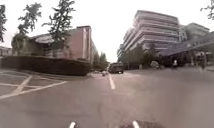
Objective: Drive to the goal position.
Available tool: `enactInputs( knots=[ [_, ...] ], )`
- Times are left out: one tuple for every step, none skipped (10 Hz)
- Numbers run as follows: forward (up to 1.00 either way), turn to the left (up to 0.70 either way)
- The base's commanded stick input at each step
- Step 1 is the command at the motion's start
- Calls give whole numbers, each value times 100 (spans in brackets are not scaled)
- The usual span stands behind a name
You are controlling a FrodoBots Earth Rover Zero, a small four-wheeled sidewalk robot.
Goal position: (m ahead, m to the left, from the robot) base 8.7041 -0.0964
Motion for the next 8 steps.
enactInputs(
  knots=[
    [70,0],
    [70,0],
    [70,3],
    [70,12],
    [70,14],
    [70,14],
    [70,11],
    [70,1]
  ],
)
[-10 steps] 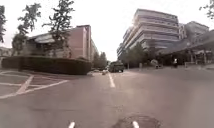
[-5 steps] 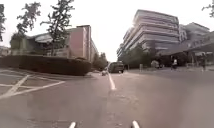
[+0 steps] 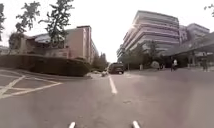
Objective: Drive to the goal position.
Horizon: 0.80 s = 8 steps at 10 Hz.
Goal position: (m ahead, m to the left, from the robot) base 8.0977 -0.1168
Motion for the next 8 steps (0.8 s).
enactInputs(
  knots=[
    [70,0],
    [70,0],
    [70,0],
    [70,0],
    [70,0],
    [70,0],
    [70,0],
    [70,0]
  ],
)
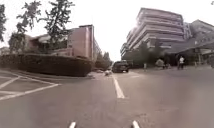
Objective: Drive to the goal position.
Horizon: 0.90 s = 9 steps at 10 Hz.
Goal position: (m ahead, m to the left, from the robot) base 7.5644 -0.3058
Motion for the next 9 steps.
enactInputs(
  knots=[
    [70,0],
    [70,0],
    [70,0],
    [70,0],
    [70,0],
    [70,0],
    [70,0],
    [70,0],
    [70,0]
  ],
)
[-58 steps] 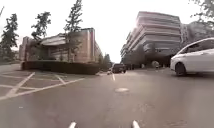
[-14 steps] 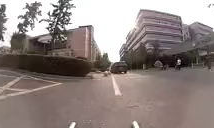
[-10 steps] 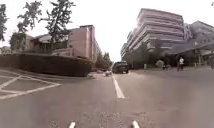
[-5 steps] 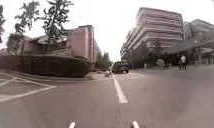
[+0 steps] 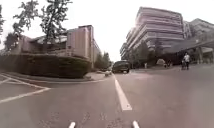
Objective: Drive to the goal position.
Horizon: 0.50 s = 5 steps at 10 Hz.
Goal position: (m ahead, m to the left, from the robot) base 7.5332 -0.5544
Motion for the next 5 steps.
enactInputs(
  knots=[
    [70,0],
    [70,0],
    [70,0],
    [70,0],
    [70,0]
  ],
)
